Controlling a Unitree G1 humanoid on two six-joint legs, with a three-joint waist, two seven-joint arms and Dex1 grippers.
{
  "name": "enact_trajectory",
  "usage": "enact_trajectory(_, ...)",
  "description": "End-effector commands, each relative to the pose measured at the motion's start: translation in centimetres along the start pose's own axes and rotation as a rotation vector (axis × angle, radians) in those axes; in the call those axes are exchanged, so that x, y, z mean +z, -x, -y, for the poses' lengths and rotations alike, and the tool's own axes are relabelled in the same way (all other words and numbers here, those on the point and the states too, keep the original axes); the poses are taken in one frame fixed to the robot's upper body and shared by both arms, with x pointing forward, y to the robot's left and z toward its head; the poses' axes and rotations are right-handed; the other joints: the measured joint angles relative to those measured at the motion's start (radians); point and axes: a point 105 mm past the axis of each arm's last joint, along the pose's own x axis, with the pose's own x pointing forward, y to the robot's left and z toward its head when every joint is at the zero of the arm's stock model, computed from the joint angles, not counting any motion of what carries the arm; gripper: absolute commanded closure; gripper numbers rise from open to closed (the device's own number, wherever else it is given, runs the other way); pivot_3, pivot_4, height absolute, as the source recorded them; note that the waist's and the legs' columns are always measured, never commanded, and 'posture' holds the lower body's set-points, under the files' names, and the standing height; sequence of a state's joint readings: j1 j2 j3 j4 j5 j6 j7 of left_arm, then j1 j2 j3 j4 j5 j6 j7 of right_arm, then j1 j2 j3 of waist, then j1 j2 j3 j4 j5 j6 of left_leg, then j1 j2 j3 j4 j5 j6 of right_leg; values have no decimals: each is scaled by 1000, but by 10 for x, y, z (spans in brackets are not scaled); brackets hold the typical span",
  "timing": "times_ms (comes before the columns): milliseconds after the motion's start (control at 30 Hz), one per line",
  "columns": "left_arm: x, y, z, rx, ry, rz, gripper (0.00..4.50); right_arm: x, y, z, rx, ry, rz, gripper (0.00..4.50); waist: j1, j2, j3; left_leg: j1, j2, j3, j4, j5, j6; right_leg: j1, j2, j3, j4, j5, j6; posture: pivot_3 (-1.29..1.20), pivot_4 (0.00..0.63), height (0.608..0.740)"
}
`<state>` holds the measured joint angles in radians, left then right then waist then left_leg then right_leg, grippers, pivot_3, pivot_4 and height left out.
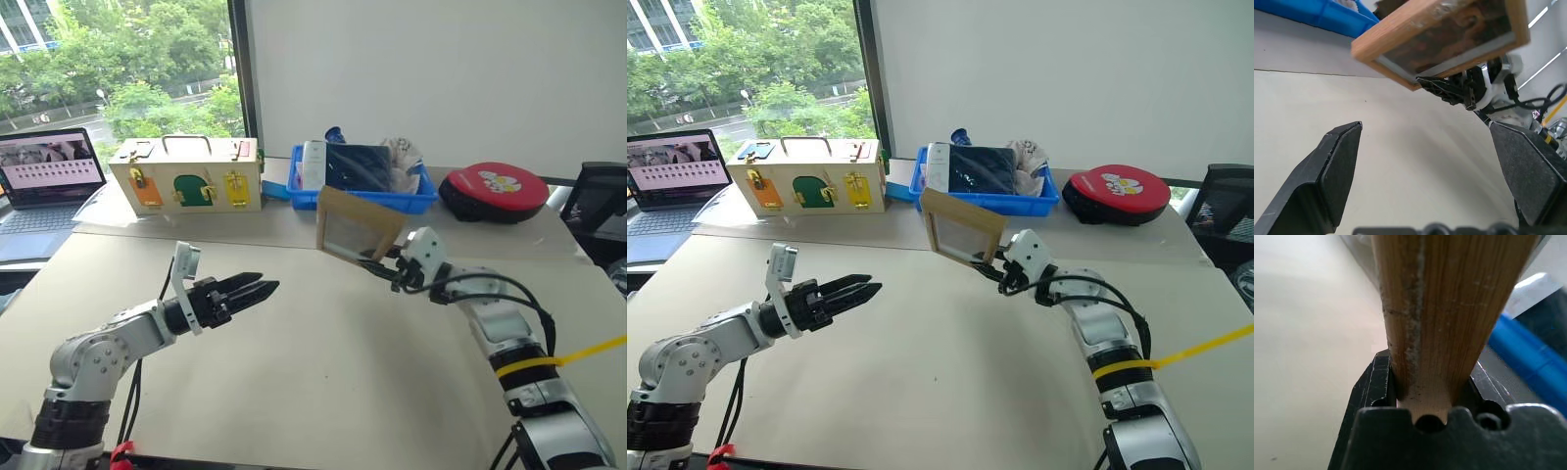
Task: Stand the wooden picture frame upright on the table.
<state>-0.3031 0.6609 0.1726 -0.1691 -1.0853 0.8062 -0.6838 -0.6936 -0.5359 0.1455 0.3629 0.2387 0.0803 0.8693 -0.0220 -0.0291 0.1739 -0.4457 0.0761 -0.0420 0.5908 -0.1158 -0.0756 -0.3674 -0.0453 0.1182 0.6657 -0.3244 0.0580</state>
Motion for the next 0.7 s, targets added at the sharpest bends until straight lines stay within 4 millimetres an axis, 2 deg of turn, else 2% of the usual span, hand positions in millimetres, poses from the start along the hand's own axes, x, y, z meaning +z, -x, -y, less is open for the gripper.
enact_trajectory(33,2,-1,5,-17,-59,14,0,14,-1,12,19,-95,-6,3223,3,0,0,-1,0,0,0,0,0,-1,0,0,0,0,0,0,150,726)
enact_trajectory(133,-1,-1,4,-7,-61,14,0,2,-3,11,43,-160,-85,3223,4,0,0,-2,0,0,0,0,0,-2,0,0,0,0,0,0,150,726)
enact_trajectory(333,-5,0,-1,21,-59,6,0,-5,-14,9,76,-296,-114,3223,-1,0,0,-2,0,0,0,-1,1,-3,0,0,0,0,0,0,150,726)
enact_trajectory(500,-6,0,-3,30,-62,-3,0,-19,-18,-7,163,-456,-161,3223,-17,0,0,-2,0,0,0,0,1,-3,0,0,1,0,0,0,150,726)
enact_trajectory(700,-8,0,-5,43,-65,-14,0,-21,-16,-21,260,-589,-203,3226,-22,0,0,-2,0,0,0,0,1,-3,0,0,1,0,0,0,150,726)
